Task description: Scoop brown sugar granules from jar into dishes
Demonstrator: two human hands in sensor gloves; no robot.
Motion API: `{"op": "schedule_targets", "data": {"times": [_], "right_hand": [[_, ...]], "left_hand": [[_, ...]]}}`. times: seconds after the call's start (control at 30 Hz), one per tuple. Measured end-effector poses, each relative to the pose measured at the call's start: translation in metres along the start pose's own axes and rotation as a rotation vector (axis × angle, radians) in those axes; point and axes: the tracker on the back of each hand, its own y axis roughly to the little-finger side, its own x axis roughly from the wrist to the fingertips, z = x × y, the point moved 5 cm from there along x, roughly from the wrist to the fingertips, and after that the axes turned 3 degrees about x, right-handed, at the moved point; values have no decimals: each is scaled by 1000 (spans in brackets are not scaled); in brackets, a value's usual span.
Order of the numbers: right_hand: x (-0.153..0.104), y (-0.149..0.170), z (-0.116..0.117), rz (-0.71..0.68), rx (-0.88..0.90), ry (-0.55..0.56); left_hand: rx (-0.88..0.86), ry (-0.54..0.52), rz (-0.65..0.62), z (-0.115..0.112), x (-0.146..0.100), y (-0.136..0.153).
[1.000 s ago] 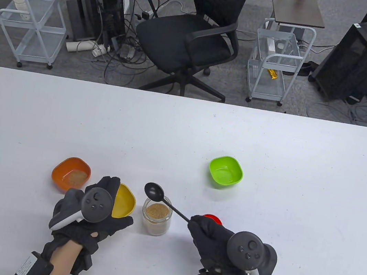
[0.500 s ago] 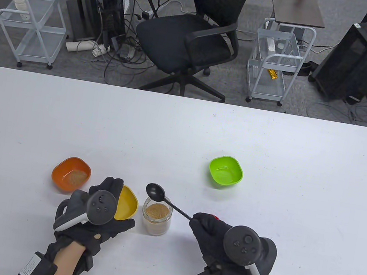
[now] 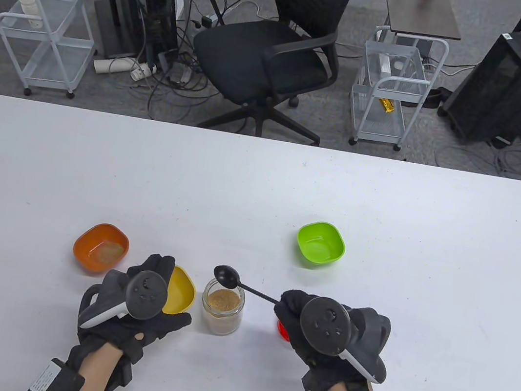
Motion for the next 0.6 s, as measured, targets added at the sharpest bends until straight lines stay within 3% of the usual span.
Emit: {"op": "schedule_targets", "data": {"times": [0.3, 0.6], "right_hand": [[15, -29, -9, -96, -184, -107], [36, -70, 18, -150, -430, -219]], "left_hand": [[13, 7, 15, -2, 2, 1], [10, 0, 16, -2, -1, 3]]}}
